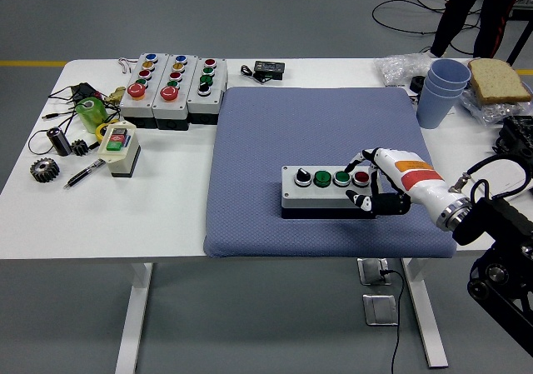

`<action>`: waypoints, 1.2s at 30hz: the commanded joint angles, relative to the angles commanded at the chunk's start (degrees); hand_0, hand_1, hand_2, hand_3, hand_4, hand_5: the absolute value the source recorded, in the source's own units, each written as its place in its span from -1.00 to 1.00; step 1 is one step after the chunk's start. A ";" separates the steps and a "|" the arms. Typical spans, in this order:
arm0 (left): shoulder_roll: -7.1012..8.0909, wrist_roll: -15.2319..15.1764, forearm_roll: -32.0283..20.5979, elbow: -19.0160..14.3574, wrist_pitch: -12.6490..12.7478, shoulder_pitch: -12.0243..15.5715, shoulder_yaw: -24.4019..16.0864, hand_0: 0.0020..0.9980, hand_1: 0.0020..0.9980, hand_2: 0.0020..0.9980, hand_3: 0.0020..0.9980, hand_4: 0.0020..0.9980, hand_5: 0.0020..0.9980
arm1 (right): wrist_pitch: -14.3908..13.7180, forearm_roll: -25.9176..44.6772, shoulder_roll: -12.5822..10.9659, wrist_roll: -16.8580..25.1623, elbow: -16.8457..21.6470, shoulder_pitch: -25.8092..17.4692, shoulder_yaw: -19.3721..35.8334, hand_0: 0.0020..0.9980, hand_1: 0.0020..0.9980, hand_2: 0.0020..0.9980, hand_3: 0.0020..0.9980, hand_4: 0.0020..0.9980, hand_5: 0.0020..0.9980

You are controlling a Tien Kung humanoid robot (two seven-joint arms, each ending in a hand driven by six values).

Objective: Pick up the button,place it on the desk,press the button,press the button

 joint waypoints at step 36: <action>0.03 0.15 0.80 0.00 0.05 -0.10 -0.57 0.27 0.34 0.38 0.21 -0.30 0.31 | -0.18 13.94 -0.12 1.05 1.72 0.49 5.01 -0.88 -1.00 -0.59 0.24 0.40 -0.43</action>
